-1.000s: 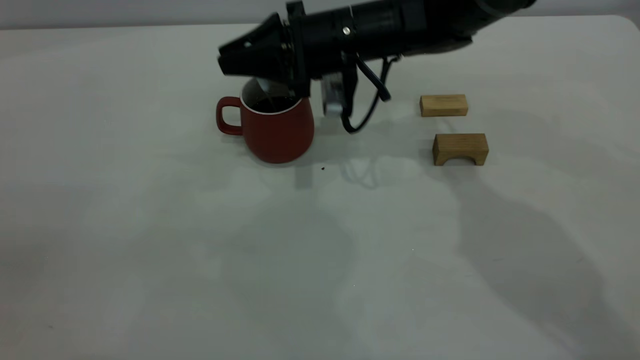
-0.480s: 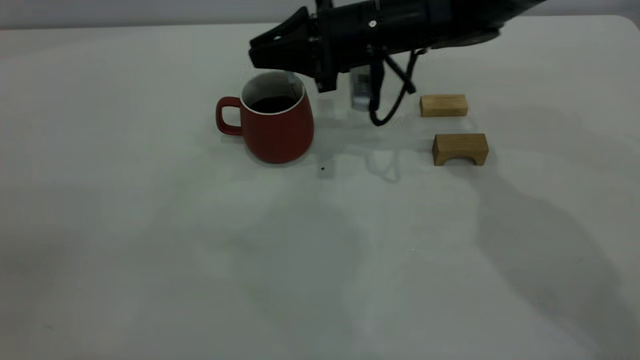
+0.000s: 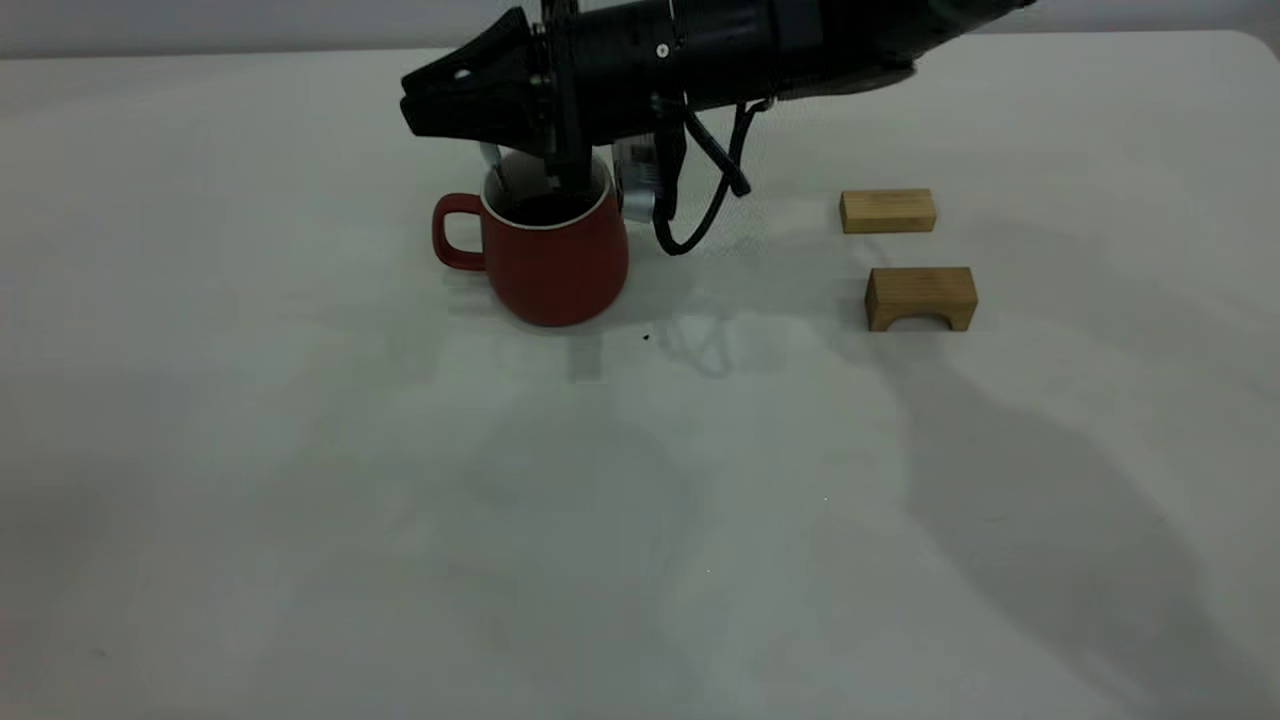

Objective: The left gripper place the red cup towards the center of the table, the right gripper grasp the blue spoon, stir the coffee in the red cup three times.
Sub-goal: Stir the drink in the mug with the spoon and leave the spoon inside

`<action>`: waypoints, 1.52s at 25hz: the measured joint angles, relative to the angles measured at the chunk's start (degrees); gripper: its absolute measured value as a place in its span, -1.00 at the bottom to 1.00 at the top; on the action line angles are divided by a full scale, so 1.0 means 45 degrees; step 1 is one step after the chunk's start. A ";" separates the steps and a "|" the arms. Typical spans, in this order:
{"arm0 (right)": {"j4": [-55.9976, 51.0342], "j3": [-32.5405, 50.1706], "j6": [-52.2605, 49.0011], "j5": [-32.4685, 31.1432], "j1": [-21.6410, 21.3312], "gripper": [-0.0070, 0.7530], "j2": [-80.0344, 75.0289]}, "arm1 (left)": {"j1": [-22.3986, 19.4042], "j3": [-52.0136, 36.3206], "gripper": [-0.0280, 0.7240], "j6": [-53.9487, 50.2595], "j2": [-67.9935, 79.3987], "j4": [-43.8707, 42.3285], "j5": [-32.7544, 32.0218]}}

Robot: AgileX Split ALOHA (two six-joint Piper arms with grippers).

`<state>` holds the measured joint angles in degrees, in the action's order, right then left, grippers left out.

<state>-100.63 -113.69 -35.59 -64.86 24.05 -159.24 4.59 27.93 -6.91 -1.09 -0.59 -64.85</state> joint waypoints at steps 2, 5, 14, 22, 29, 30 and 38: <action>0.0050 -0.0130 0.0311 0.0030 -0.0155 -0.67 -0.0062 | 0.0000 0.0000 0.54 0.0000 0.0000 0.0000 0.0000; 0.0171 -0.0133 0.0650 0.0040 -0.0611 -0.67 -0.0087 | 0.0000 0.0000 0.54 0.0000 0.0000 0.0000 0.0000; 0.0569 0.1029 0.0699 0.0092 -0.1019 -0.67 0.0458 | 0.0000 0.0000 0.54 0.0000 0.0000 0.0000 0.0000; 0.0005 0.1784 0.0353 0.0300 -0.0498 -0.67 0.0645 | 0.0000 0.0000 0.54 0.0000 0.0000 0.0000 0.0000; -0.0020 0.1784 0.0248 0.0231 -0.0359 -0.67 0.0645 | 0.0000 0.0000 0.54 0.0000 0.0000 0.0000 0.0000; -0.0020 0.1798 0.0249 0.0161 -0.0359 -0.67 0.0645 | 0.0000 0.0000 0.54 0.0000 0.0000 0.0000 0.0000; 0.0040 0.1808 0.1295 -0.0152 -0.0359 -0.38 0.0645 | 0.0000 0.0000 0.54 0.0000 0.0000 0.0000 0.0000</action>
<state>-100.45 -105.55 -29.76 -65.54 22.44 -156.34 4.59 27.93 -6.91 -1.09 -0.59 -64.85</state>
